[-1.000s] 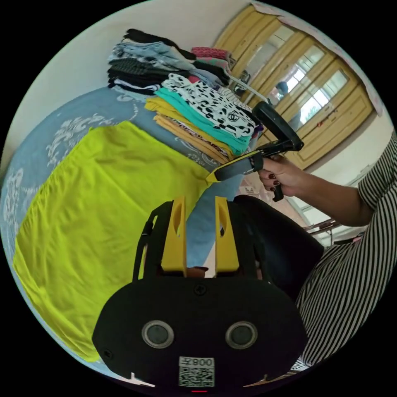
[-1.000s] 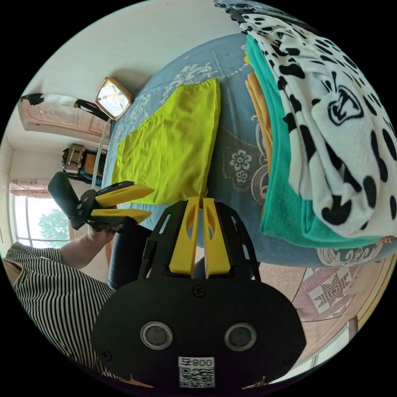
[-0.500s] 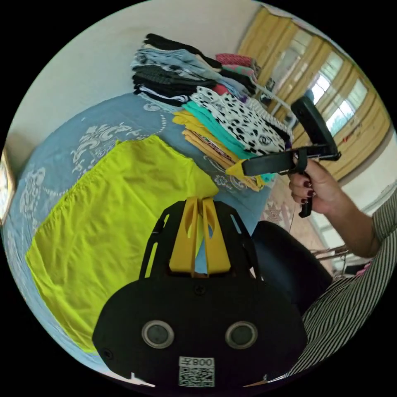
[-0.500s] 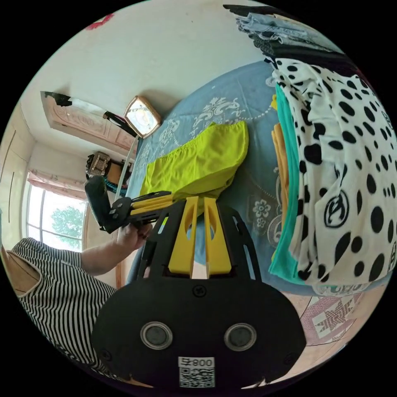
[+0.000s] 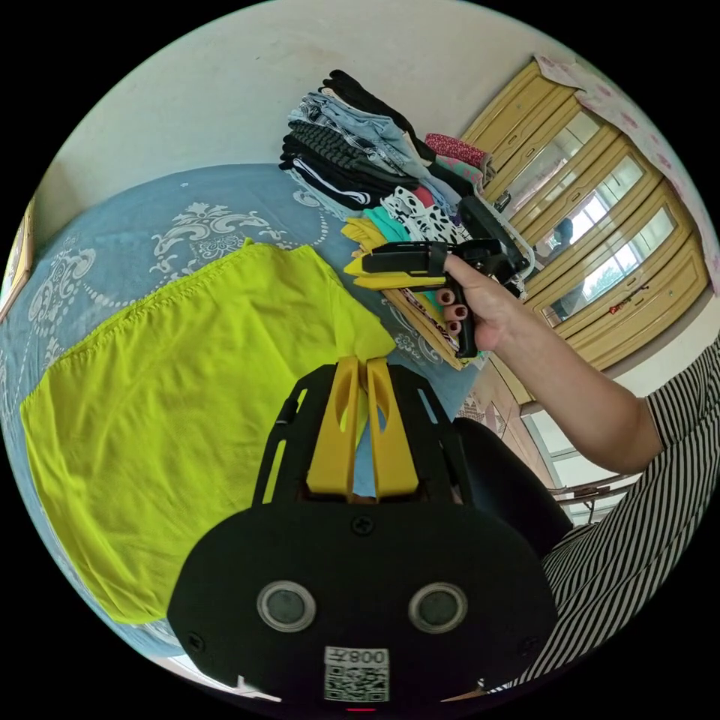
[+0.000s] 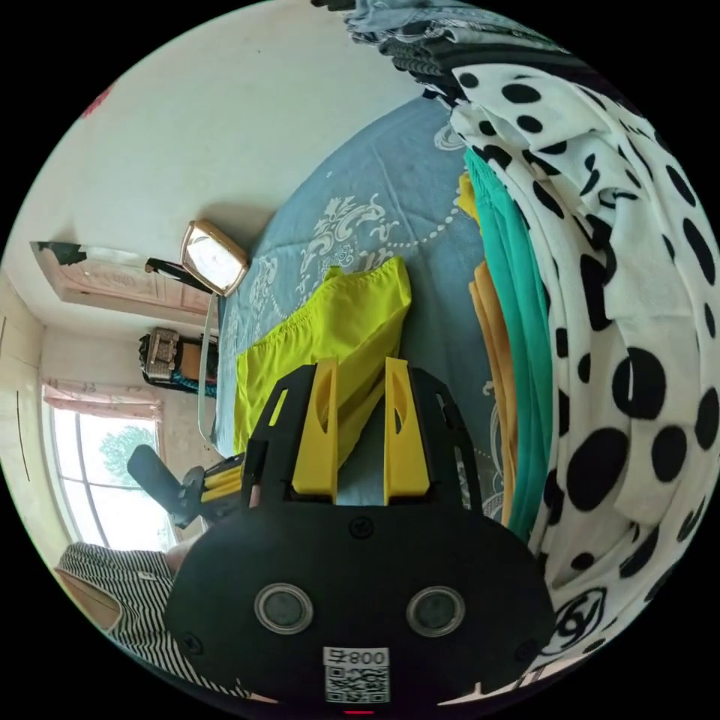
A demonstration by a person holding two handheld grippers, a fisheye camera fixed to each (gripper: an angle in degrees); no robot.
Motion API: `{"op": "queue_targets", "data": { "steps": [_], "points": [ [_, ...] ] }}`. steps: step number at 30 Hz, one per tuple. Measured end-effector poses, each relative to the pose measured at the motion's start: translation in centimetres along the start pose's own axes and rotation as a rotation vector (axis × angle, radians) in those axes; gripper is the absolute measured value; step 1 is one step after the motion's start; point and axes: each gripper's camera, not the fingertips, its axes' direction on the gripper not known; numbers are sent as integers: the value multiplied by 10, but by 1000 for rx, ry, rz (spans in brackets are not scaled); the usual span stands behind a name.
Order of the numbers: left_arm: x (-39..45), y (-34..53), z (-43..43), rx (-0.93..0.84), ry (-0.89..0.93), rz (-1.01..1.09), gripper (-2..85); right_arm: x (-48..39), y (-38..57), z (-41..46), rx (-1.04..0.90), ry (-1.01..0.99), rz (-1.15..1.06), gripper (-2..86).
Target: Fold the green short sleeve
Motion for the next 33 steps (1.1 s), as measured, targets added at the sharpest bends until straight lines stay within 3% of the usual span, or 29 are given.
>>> {"op": "queue_targets", "data": {
  "steps": [11,33],
  "points": [
    [2,9,6,-14,41,26,20,3,-45,36,-40,37,116,89],
    [-20,42,-51,-22,108,23,19,-87,-82,42,-82,2,37,9]
  ]
}}
